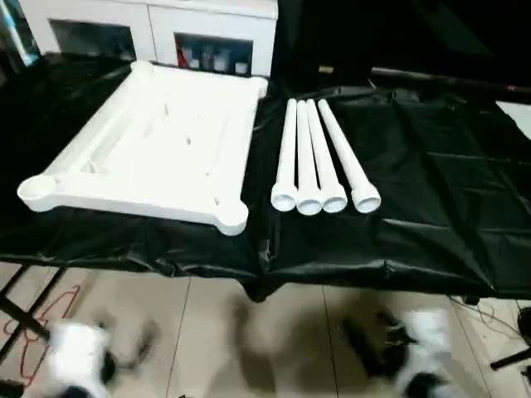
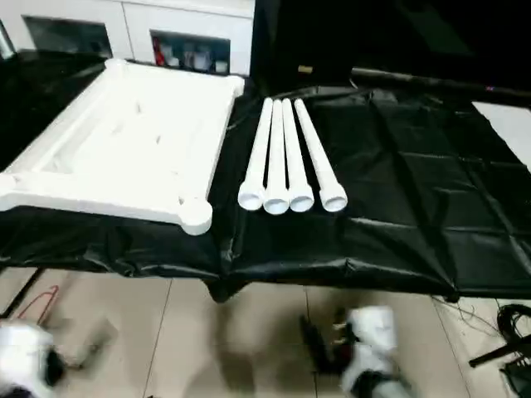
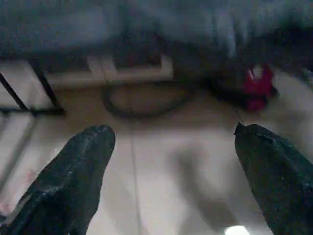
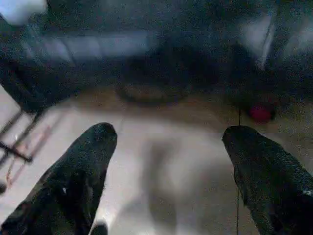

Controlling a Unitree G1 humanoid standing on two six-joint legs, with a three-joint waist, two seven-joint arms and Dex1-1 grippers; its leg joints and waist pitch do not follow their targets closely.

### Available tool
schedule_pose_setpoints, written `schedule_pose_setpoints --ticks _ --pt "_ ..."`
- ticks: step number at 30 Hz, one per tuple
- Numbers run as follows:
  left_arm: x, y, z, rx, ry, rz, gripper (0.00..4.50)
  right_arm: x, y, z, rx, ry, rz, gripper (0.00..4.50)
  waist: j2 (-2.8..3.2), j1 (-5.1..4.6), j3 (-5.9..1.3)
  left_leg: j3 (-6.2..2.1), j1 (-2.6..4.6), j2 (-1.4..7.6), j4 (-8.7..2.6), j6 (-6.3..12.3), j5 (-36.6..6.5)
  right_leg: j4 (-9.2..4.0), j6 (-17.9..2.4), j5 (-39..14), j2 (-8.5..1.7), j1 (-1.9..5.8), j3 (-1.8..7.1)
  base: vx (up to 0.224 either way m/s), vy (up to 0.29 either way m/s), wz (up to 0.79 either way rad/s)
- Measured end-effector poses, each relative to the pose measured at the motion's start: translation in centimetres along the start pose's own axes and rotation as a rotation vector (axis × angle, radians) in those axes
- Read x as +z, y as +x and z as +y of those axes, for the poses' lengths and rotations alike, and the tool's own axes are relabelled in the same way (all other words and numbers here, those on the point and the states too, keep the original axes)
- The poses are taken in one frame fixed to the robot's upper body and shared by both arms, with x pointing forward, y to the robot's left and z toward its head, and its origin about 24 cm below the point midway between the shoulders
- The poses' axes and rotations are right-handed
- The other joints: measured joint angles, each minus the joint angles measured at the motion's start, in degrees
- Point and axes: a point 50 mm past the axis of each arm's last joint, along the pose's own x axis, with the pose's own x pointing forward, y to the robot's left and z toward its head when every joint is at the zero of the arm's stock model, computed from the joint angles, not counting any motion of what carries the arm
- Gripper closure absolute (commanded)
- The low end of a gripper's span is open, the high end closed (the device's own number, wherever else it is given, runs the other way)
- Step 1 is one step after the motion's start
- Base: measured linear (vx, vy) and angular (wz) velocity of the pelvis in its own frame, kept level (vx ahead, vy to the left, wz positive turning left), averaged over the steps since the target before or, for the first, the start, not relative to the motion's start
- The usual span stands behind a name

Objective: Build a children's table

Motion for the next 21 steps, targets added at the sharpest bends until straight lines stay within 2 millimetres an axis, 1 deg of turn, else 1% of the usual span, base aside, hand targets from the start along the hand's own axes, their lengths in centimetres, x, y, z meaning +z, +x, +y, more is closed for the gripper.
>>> schedule_pose_setpoints --ticks 2,4,5,6,8,9,10,11,12,14,15,16,17,19,21 --pt "2.4 0.9 0.1 0.023 0.039 -0.101 0.09 1.9 0.3 0.0 -0.007 0.010 -0.062 0.60 -0.02 0.08 -0.01 0.00 0.01 -0.01 0.03 -0.02 0.0 0.02 0.0 0.0 0.00 0.02 0.00 0.000 0.000 0.00" --pt "5.8 2.8 0.3 0.097 0.091 -0.225 0.09 4.6 1.5 0.1 -0.011 0.022 -0.156 0.60 0.01 0.17 0.00 -0.09 0.03 -0.02 0.14 -0.09 0.1 0.11 -0.2 0.3 0.01 -0.02 -0.04 0.000 0.000 0.00" --pt "7.1 3.5 0.5 0.126 0.105 -0.271 0.09 5.8 2.0 0.4 0.002 0.010 -0.202 0.60 0.04 0.15 -0.04 -0.15 -0.01 -0.02 0.20 -0.28 0.2 0.22 -0.2 0.4 0.01 -0.11 -0.05 0.000 0.000 0.00" --pt "8.8 4.2 0.7 0.140 0.117 -0.327 0.09 7.4 2.5 0.9 0.011 -0.026 -0.273 0.60 0.05 0.12 -0.07 -0.21 0.00 -0.02 0.23 -0.38 0.3 0.28 -0.2 0.5 0.04 -0.03 -0.05 0.000 0.000 0.00" --pt "10.5 5.0 0.9 0.135 0.131 -0.356 0.09 9.2 3.2 1.4 0.013 -0.072 -0.371 0.60 -0.15 0.01 -0.24 -0.28 0.01 -0.03 0.28 -0.49 0.3 0.39 -0.2 0.5 0.08 -0.07 -0.04 0.000 0.000 0.00" --pt "11.0 5.4 1.0 0.135 0.128 -0.360 0.09 9.8 3.7 1.7 0.007 -0.087 -0.407 0.60 -0.18 -0.14 -0.27 -0.29 -0.05 -0.03 0.33 -0.52 0.4 0.45 -0.3 0.5 0.08 -0.22 -0.04 0.000 0.000 0.00" --pt "11.4 5.6 1.0 0.134 0.118 -0.362 0.09 10.2 4.0 1.8 -0.010 -0.106 -0.423 0.60 -0.56 -0.19 -0.48 -0.29 -0.10 -0.05 0.34 -0.62 0.4 0.44 -0.2 0.6 0.08 -0.25 -0.03 0.000 0.000 0.00" --pt "11.6 5.8 1.0 0.137 0.105 -0.357 0.09 10.1 4.6 1.6 -0.028 -0.088 -0.408 0.60 -0.94 -0.15 -0.47 -0.28 -0.07 -0.08 0.29 -0.68 0.5 0.49 -0.2 0.6 0.08 -0.27 -0.01 0.000 0.000 0.00" --pt "12.1 6.3 0.9 0.144 0.080 -0.366 0.09 9.9 5.5 1.3 -0.043 -0.045 -0.377 0.60 -1.44 0.04 -0.45 -0.39 -0.16 -0.08 0.33 -0.71 0.5 0.60 -0.3 0.6 0.09 -0.35 -0.09 0.000 0.000 0.00" --pt "12.4 7.0 0.3 0.144 0.048 -0.376 0.09 9.4 6.7 0.8 -0.048 0.002 -0.326 0.60 -1.81 0.34 -0.50 -0.42 -0.19 -0.08 0.44 -0.72 0.5 0.71 -0.3 0.5 0.08 -0.37 -0.09 0.000 0.000 0.00" --pt "12.3 7.3 0.0 0.139 0.045 -0.366 0.09 9.2 6.8 0.8 -0.045 0.012 -0.313 0.60 -1.83 0.62 -0.51 -0.41 -0.20 -0.09 0.49 -0.73 0.5 0.69 -0.3 0.6 0.08 -0.34 -0.07 0.000 0.000 0.00" --pt "12.2 7.5 -0.4 0.139 0.040 -0.360 0.09 9.1 6.9 0.6 -0.047 0.009 -0.304 0.60 -1.73 0.82 -0.46 -0.41 -0.22 -0.11 0.55 -0.79 0.5 0.68 -0.2 0.6 0.06 -0.31 -0.05 0.000 0.000 0.00" --pt "12.0 7.9 -0.9 0.133 0.029 -0.353 0.09 9.0 7.1 0.3 -0.053 0.003 -0.289 0.60 -1.34 1.08 -0.33 -0.41 -0.22 -0.13 0.63 -0.76 0.5 0.68 -0.2 0.6 0.04 -0.28 -0.04 0.000 0.000 0.00" --pt "11.4 8.9 -2.1 0.105 0.011 -0.325 0.09 8.8 7.7 0.0 -0.057 -0.013 -0.272 0.60 -0.98 1.35 -0.12 -0.38 0.07 -0.16 0.66 -0.43 0.3 0.58 -0.2 0.6 -0.02 0.03 -0.05 0.000 0.000 0.00" --pt "11.0 9.7 -3.0 0.070 0.010 -0.296 0.09 8.8 8.0 -0.1 -0.057 -0.045 -0.262 0.60 -0.97 1.45 -0.05 -0.36 0.54 -0.14 0.40 -0.42 0.3 0.47 0.0 0.4 0.03 0.37 -0.09 0.000 0.000 0.00"
